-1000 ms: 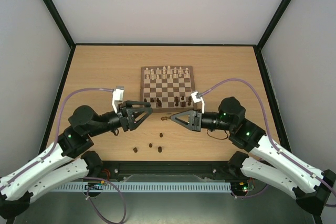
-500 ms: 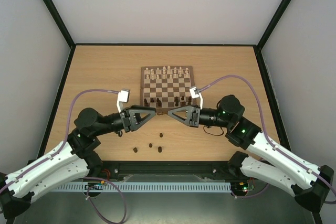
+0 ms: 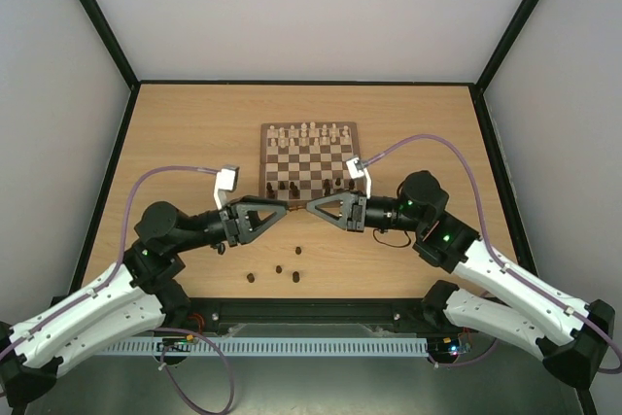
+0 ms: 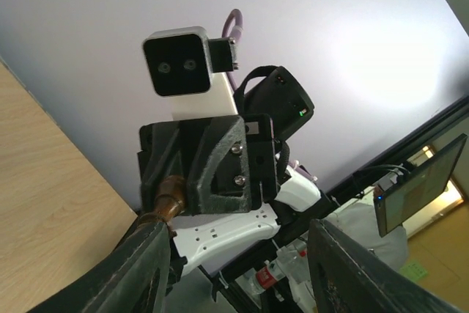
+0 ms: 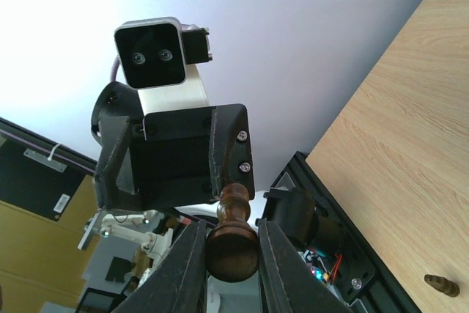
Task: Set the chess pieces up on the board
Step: Place the chess piece on the chessboard.
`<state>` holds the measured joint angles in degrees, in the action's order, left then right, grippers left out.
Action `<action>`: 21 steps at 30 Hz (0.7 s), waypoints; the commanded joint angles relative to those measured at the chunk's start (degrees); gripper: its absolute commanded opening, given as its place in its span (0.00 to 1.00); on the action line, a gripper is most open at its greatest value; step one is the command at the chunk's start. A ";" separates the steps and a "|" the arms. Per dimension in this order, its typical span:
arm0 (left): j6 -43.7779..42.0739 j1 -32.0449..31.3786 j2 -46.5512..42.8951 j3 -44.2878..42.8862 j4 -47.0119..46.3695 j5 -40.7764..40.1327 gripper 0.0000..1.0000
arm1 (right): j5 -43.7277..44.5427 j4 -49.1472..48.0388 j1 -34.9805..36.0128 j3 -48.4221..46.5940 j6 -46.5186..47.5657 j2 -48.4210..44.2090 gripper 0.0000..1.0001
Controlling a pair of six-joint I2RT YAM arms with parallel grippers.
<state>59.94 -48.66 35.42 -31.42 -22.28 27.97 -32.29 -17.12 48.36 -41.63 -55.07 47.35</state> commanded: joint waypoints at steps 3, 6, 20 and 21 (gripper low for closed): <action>-3.37 1.35 -1.61 -1.58 5.89 -2.33 0.54 | -1.98 -0.38 -0.15 -2.09 1.24 -1.88 0.03; -3.33 1.64 -0.95 -1.25 5.89 -2.30 0.54 | -2.19 -0.45 -0.11 -2.18 1.05 -2.26 0.03; -0.14 1.64 2.40 0.72 -1.33 2.63 0.51 | -2.48 -1.51 -0.11 -2.66 1.48 -0.46 0.03; -0.12 1.64 2.40 0.79 -1.45 2.80 0.49 | -2.41 -1.62 -0.16 -2.75 1.56 -0.28 0.03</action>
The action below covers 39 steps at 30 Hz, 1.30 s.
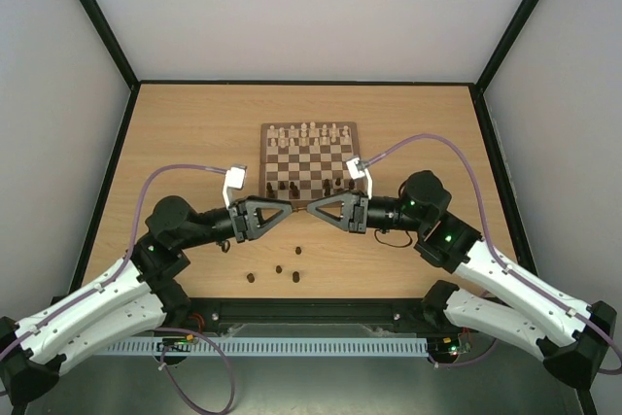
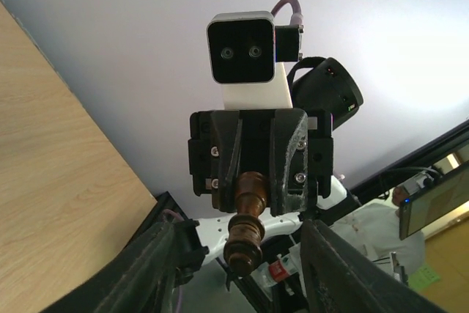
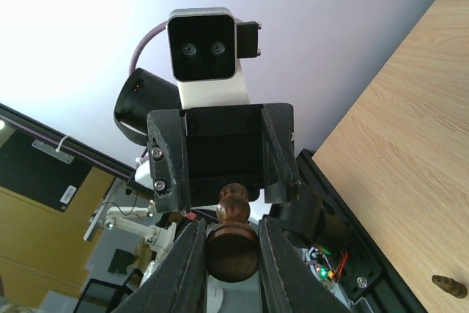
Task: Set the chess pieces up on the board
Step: Place the chess piece on the chessboard.
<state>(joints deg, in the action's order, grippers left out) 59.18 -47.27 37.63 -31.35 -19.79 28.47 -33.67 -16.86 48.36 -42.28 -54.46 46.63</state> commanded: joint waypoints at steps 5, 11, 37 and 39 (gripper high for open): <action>0.73 0.24 0.30 1.03 -3.80 3.27 0.37 | -0.68 -1.82 -0.11 -2.51 1.58 1.38 0.03; 0.11 0.27 -0.31 1.21 -2.75 3.35 0.25 | -0.64 -1.87 -0.13 -2.76 1.82 1.96 0.03; -17.48 1.11 13.84 -23.18 30.34 -2.85 0.02 | 19.21 30.30 -0.19 -10.27 13.07 -1.68 0.69; -19.00 1.33 16.92 -25.78 33.69 -3.26 0.02 | 22.31 33.77 -0.19 -10.58 13.55 -1.93 0.69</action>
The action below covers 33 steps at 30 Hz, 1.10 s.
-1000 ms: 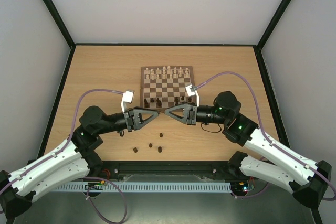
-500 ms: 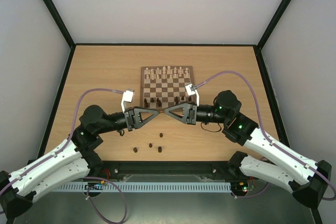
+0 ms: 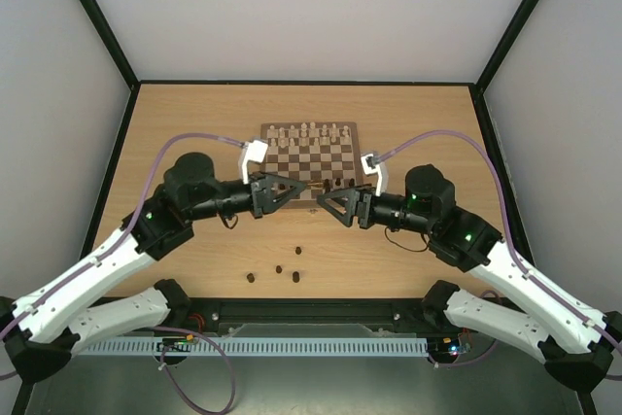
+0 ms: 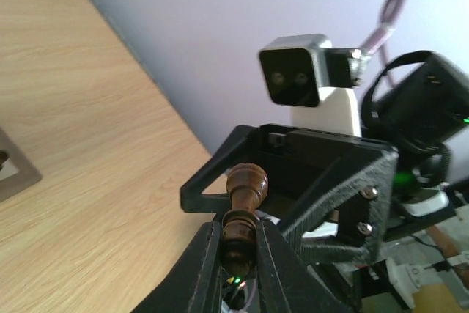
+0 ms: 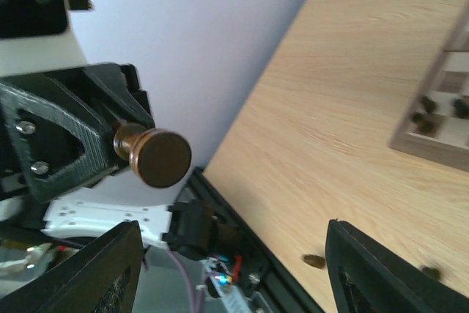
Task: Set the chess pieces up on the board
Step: Place the chess piece on the chessboard.
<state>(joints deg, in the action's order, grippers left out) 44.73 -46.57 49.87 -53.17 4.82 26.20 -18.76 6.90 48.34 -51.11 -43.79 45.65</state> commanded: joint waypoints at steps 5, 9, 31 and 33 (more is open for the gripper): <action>-9.40 0.95 14.56 -12.81 19.99 -5.22 0.02 | 14.61 17.08 -0.18 -2.23 4.17 -1.98 0.70; -13.79 0.89 24.65 -21.53 30.92 -12.67 0.02 | 18.04 20.73 -0.17 -1.88 4.45 -3.41 0.71; -22.66 -5.82 60.59 -46.73 57.42 -39.91 0.03 | 15.93 22.65 -0.17 -1.02 6.41 -3.62 0.74; -22.92 -5.75 61.75 -47.22 57.79 -40.52 0.03 | 15.68 22.44 -0.18 -0.96 6.51 -3.47 0.75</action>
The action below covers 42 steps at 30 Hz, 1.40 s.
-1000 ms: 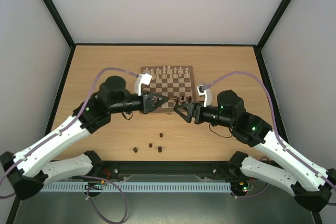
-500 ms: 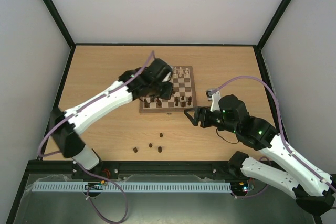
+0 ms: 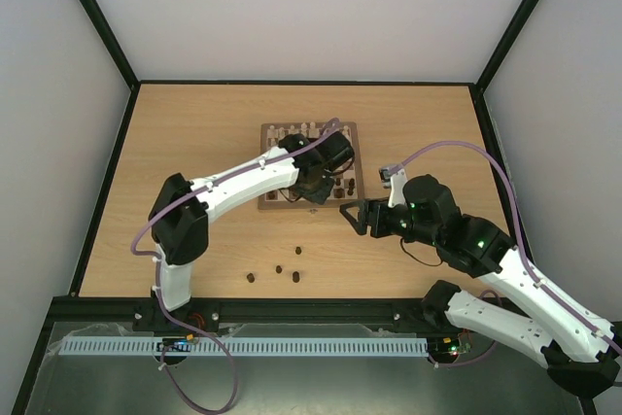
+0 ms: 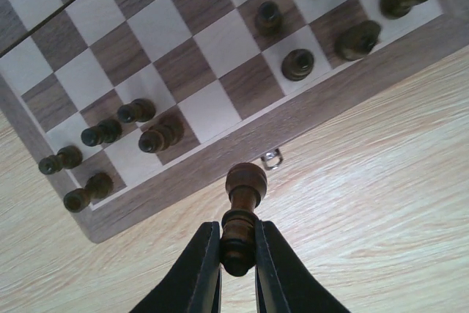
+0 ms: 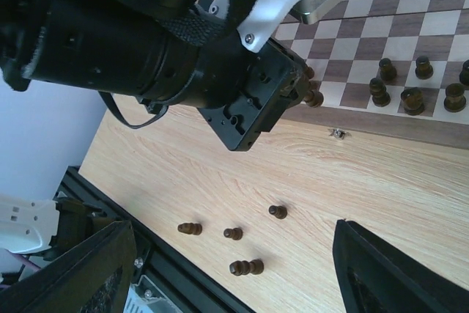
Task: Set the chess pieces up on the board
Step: Place the chess piece on the chessboard.
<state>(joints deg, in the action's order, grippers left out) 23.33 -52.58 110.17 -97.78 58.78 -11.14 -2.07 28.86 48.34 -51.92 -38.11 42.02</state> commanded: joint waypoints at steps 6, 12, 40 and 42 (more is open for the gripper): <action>-2.76 0.66 4.86 -4.53 4.18 -3.04 0.03 | -1.81 0.10 -0.17 0.36 0.93 0.02 0.75; -3.70 1.72 8.15 -6.40 4.76 -3.23 0.03 | -2.10 -0.32 -0.17 1.52 0.88 -0.83 0.75; -5.93 3.12 14.95 -12.58 5.42 0.17 0.03 | -2.38 -0.65 -0.18 2.96 1.46 -1.77 0.77; -5.94 2.94 15.96 -13.74 5.89 0.06 0.03 | -2.49 -0.65 -0.17 2.97 1.47 -1.84 0.78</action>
<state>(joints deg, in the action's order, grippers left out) 18.31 -49.21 123.74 -108.18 62.37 -11.75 -4.05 28.40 48.34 -49.76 -37.43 40.97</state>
